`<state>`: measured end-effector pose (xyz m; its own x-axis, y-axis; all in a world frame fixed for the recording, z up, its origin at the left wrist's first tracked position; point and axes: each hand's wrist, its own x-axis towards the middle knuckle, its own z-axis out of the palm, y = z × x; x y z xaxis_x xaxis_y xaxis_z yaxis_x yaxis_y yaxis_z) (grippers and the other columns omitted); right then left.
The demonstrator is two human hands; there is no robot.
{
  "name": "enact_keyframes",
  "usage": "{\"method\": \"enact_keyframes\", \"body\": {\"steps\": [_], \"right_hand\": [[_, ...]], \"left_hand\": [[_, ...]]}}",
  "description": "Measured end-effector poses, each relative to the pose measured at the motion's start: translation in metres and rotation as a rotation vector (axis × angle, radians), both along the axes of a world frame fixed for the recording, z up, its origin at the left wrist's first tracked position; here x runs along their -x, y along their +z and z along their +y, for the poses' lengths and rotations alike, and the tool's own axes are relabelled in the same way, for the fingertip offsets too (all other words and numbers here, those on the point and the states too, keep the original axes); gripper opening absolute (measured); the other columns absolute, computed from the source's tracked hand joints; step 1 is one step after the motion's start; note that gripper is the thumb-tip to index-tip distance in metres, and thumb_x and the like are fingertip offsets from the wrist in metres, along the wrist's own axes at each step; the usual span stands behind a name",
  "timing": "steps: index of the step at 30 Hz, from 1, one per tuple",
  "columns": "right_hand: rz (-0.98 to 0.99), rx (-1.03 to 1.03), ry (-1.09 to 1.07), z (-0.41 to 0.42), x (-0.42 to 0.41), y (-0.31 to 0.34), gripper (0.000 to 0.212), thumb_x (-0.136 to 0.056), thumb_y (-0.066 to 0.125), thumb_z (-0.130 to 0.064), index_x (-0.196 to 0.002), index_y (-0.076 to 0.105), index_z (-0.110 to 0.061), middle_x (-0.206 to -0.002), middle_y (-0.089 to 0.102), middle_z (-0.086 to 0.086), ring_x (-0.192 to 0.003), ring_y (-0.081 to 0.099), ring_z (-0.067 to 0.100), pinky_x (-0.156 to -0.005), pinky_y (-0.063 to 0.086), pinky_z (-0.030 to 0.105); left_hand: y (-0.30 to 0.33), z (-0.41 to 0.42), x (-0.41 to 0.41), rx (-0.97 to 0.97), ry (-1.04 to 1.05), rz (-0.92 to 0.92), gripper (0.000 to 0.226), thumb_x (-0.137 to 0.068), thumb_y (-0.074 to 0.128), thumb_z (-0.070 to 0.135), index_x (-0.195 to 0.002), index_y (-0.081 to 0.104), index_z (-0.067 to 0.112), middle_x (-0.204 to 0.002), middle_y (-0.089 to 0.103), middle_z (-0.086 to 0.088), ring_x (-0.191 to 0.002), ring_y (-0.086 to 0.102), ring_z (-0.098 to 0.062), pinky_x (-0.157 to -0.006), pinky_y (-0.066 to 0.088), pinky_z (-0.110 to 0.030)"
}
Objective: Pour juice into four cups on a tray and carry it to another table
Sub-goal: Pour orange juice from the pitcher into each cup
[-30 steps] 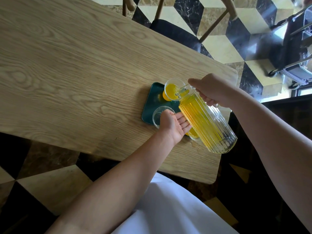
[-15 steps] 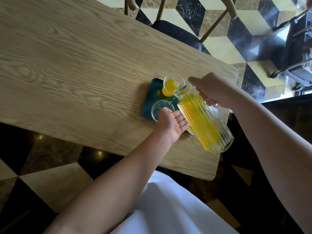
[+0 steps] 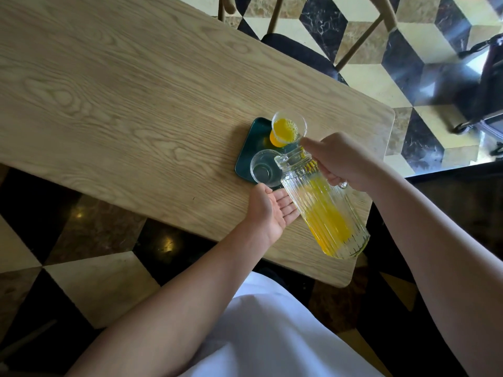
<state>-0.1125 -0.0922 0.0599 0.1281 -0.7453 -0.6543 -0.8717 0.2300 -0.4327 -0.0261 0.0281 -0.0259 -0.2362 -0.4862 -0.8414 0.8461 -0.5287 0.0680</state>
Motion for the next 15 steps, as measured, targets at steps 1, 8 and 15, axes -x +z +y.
{"method": "enact_keyframes", "body": {"steps": [1, 8, 15], "right_hand": [[0.008, -0.008, 0.009, 0.003, -0.001, 0.0, 0.053, -0.096, 0.053, -0.044, -0.052, 0.044, -0.015, -0.034, 0.041, -0.002, -0.031, 0.035, 0.016, -0.048, 0.035, 0.021], [0.068, -0.043, 0.05, 0.015, -0.007, 0.0, 0.056, -0.099, 0.05, -0.04, -0.051, 0.046, -0.012, -0.033, 0.04, -0.004, -0.034, 0.035, 0.015, -0.046, 0.034, 0.022], [0.149, -0.069, 0.062, 0.013, -0.015, -0.005, 0.051, -0.098, 0.05, -0.046, -0.06, 0.051, -0.012, -0.036, 0.043, -0.004, -0.034, 0.037, 0.015, -0.045, 0.031, 0.021]], "left_hand": [[-0.002, 0.003, 0.001, -0.011, 0.0, 0.003, 0.068, -0.091, 0.023, 0.024, -0.152, 0.029, -0.004, -0.154, 0.038, -0.025, -0.147, 0.031, -0.038, -0.121, 0.026, -0.05], [-0.011, 0.015, 0.005, -0.051, 0.027, 0.045, 0.069, -0.088, 0.024, 0.023, -0.149, 0.035, -0.005, -0.152, 0.042, -0.026, -0.144, 0.036, -0.038, -0.12, 0.027, -0.05], [-0.012, 0.018, 0.003, -0.064, 0.033, 0.081, 0.066, -0.091, 0.022, 0.023, -0.149, 0.034, -0.006, -0.151, 0.042, -0.027, -0.143, 0.036, -0.039, -0.119, 0.028, -0.049]]}}
